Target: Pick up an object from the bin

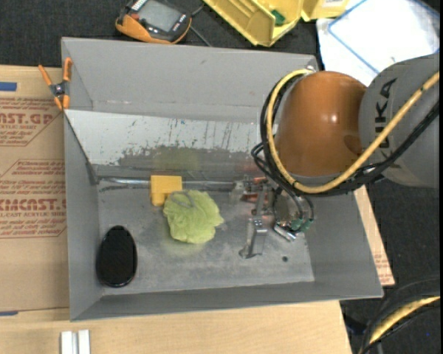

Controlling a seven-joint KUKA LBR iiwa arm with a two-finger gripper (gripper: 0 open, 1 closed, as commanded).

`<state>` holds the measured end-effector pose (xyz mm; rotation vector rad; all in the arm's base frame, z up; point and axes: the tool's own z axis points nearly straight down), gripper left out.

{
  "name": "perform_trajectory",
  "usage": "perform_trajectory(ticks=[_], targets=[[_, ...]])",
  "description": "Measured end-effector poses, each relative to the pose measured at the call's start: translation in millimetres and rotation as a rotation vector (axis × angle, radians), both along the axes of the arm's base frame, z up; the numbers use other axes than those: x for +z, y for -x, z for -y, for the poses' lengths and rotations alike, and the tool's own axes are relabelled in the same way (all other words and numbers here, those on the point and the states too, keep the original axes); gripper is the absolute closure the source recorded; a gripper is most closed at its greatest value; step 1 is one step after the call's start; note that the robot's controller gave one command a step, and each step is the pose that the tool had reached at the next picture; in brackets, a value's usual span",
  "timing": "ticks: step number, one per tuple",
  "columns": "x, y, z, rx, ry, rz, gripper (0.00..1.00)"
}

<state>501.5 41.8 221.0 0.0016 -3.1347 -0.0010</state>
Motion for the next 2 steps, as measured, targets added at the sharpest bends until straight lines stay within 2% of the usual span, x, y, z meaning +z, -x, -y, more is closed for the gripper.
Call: perform_trajectory(ticks=[1,2], targets=[[3.9,-1.7,0.2,-0.001,0.000,0.008,0.00],[-134.2,-45.2,-82.6,0.162,-0.003,0.023,0.00]])
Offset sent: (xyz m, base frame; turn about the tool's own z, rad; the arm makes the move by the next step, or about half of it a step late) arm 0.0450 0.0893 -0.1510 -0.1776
